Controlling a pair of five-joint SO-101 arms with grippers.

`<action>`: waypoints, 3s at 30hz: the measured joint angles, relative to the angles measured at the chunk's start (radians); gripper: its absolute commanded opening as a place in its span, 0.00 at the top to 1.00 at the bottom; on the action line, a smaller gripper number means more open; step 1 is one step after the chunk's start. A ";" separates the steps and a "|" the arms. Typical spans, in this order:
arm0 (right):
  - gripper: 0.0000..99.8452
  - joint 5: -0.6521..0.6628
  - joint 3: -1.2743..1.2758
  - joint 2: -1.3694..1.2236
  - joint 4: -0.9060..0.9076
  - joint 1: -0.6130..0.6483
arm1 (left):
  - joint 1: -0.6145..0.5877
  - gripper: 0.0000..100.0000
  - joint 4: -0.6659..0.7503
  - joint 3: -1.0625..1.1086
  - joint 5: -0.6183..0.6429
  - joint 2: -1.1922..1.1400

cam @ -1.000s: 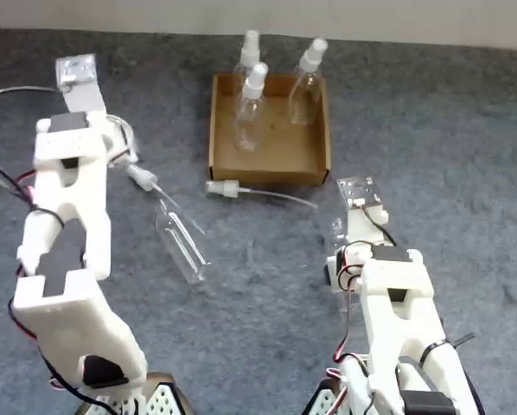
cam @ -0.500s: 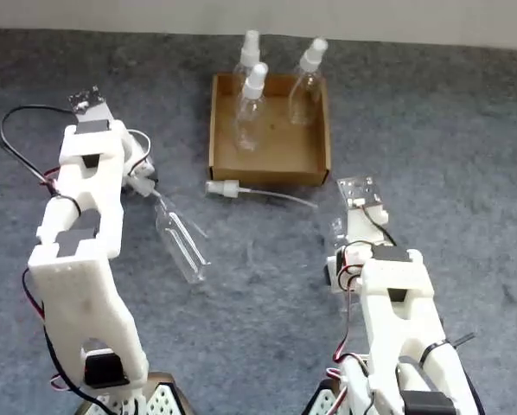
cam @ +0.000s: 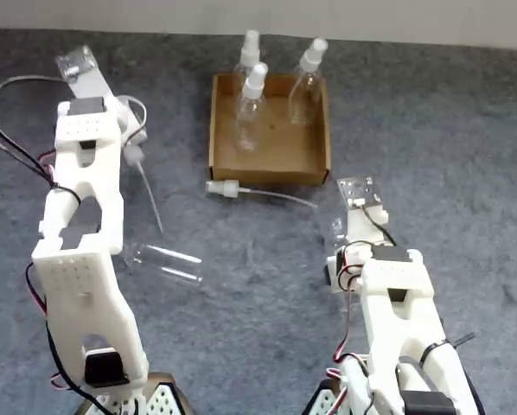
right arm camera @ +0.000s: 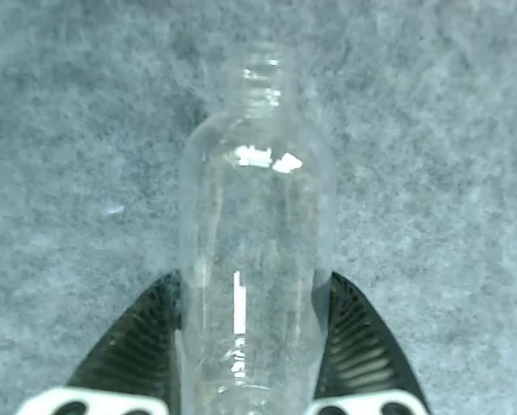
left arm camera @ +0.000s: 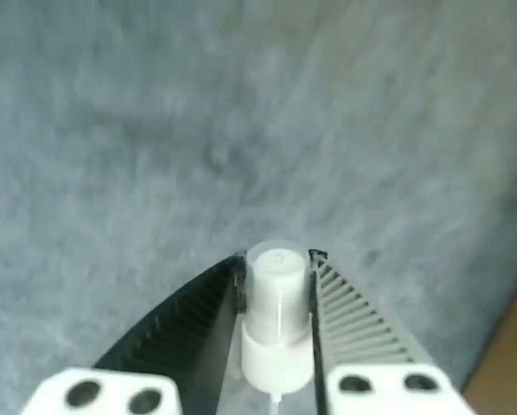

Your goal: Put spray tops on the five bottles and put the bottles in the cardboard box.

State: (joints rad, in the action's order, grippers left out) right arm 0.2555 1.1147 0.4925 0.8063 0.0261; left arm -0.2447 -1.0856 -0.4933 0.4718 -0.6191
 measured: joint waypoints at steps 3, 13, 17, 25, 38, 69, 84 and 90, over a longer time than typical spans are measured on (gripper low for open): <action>1.00 0.000 0.000 0.000 0.000 0.000 | 0.000 0.96 -0.014 -0.121 -0.017 0.000; 1.00 0.000 0.000 0.000 0.000 0.000 | 0.005 0.96 -0.545 -0.669 -0.618 0.002; 1.00 0.000 0.000 0.000 0.000 0.000 | -0.006 0.96 -0.678 -0.605 -0.816 0.000; 1.00 0.000 0.000 0.000 0.000 0.000 | -0.041 0.96 -0.644 -0.146 -0.941 0.000; 1.00 0.000 0.000 0.000 0.000 0.000 | -0.003 0.85 -0.304 0.190 -0.887 0.000; 0.99 0.160 0.000 0.000 -0.002 0.032 | -0.035 1.00 -0.532 0.061 -0.902 0.170; 0.83 0.236 -0.103 -0.011 0.255 0.103 | -0.043 1.00 -0.456 0.485 -0.839 0.779; 0.83 0.141 -0.198 -0.014 0.287 0.129 | -0.043 1.00 -0.219 1.005 -0.838 1.209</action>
State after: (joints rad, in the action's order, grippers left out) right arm 0.3966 0.9168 0.4787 1.0932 0.1550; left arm -0.2877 -1.3050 0.5117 -0.3659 0.5900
